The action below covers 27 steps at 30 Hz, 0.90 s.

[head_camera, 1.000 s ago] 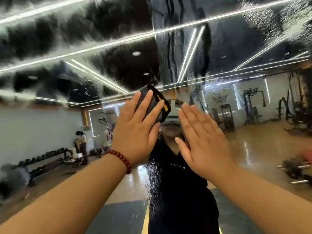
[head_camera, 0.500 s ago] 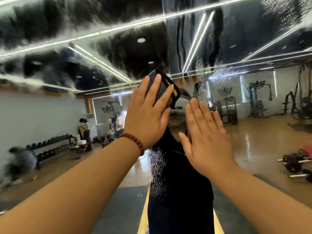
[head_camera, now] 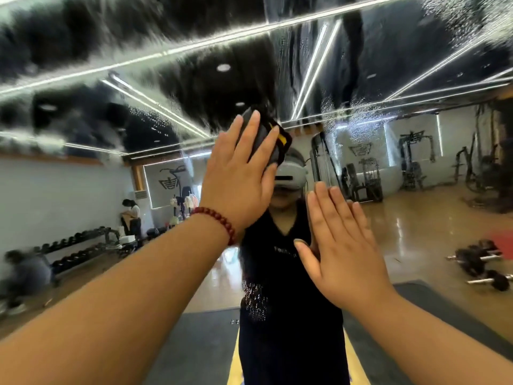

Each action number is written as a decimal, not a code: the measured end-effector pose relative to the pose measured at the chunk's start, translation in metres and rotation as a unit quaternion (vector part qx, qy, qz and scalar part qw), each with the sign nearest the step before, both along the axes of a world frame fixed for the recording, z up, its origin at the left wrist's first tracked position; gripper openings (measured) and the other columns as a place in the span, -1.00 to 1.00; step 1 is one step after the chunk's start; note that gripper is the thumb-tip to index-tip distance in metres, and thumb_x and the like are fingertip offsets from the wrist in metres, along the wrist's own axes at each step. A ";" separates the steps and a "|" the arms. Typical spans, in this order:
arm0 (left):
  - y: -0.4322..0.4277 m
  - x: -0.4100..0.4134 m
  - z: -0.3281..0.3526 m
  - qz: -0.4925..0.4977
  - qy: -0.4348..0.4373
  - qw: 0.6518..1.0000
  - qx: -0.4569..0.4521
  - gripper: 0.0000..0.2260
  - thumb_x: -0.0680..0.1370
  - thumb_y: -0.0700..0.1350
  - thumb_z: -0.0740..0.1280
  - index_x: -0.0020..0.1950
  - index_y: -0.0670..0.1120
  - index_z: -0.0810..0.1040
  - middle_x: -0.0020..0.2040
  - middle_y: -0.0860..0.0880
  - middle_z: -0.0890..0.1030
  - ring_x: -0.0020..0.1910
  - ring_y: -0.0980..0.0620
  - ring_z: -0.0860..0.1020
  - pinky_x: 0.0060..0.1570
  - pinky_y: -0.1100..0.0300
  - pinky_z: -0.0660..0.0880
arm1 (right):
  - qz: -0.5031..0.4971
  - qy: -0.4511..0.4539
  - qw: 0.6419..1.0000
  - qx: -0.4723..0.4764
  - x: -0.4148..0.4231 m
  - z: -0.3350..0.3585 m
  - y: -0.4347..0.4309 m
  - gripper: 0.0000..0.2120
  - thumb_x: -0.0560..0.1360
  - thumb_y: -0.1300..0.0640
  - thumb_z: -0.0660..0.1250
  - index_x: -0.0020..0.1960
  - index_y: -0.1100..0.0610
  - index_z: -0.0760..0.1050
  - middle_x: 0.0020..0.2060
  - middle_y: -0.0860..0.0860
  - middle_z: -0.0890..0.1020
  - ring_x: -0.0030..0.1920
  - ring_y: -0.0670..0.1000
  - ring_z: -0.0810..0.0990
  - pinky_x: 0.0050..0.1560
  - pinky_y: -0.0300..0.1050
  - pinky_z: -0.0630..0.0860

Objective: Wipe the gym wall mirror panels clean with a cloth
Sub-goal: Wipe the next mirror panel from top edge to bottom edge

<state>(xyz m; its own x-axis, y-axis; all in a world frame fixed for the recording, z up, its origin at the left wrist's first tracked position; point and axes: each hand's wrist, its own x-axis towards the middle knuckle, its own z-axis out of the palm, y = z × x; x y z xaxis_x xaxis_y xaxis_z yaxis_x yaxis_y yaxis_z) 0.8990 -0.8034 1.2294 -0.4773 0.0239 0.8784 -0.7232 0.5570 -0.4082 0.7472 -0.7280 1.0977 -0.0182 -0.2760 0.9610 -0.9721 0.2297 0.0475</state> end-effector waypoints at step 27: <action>-0.010 0.006 -0.149 -0.017 -0.055 0.998 -0.017 -0.49 0.62 0.06 0.12 0.57 0.05 0.16 0.60 -0.07 0.11 0.58 -0.15 0.05 0.55 -0.09 -0.07 | 0.010 -0.001 1.000 0.017 0.005 -0.055 0.002 -0.30 0.59 -0.15 0.07 0.60 0.23 0.07 0.60 0.13 0.06 0.60 0.09 0.01 0.57 0.10 -0.04</action>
<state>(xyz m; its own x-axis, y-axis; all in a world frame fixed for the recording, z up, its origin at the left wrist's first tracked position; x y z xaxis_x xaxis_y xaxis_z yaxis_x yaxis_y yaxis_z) 0.9049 -0.8139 1.0802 -0.5695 0.0701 0.8190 -0.6539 0.5650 -0.5031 0.7526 -0.7263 1.0427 -0.0140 -0.3092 0.9509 -0.9767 0.2080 0.0532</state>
